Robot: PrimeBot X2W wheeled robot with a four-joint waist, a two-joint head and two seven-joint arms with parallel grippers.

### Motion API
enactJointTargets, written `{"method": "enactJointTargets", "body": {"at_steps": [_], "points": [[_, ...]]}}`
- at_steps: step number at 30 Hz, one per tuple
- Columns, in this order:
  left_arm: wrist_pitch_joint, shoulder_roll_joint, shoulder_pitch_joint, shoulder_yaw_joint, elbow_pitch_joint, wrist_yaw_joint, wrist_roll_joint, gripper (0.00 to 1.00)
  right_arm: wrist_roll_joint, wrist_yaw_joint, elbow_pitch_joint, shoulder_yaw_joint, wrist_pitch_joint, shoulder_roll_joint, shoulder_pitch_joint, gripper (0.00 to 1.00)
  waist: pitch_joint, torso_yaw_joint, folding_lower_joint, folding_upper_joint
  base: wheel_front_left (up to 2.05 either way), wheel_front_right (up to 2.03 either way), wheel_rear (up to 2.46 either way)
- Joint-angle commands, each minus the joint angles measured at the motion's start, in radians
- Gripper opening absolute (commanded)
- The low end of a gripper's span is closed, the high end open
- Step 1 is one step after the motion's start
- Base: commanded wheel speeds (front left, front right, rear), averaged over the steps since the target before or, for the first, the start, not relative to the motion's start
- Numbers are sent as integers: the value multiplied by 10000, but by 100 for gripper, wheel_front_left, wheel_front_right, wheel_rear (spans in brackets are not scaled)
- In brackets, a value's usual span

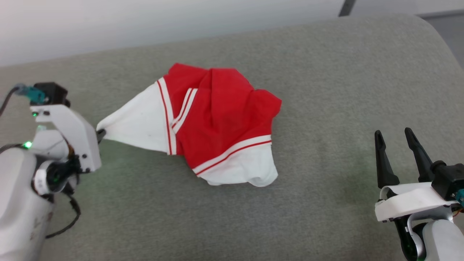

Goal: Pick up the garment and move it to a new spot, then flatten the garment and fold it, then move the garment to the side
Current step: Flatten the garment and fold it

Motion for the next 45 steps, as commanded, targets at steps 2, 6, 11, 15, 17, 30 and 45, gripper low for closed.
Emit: {"method": "enactJointTargets", "body": {"at_steps": [2,6,11,15,17,30,45], "points": [[-64,293,432,183,-272,225,-47,0,12,-3,-10,-38,75,-112,173,100,-435,504,0,0,0,0,0],[-69,565,1052,395,-714,482,-160,0,14,-3,-66,-66,196,-196,333,100,-740,873,0,0,0,0,0],[-103,827,1829,627,-1132,740,-311,0,-3,-3,-155,-72,333,-255,533,100,-1052,1194,0,0,0,0,0],[-218,1133,2703,884,-1535,1031,-381,0,31,-3,-248,-78,477,-336,740,100,-1363,1486,0,0,0,0,0],[-295,1267,3134,1024,-1693,1161,-452,0,58,-3,-292,-69,536,-359,849,100,-1503,1614,0,0,0,0,0],[-1058,1722,4863,1601,-1619,1373,-534,0,44,-3,-643,41,932,-424,1243,100,-2000,1968,0,0,0,0,0],[-1976,907,4399,1231,-739,714,-536,100,178,-3,-764,236,1222,-500,1411,100,-2398,2079,0,0,0,0,0]]}}
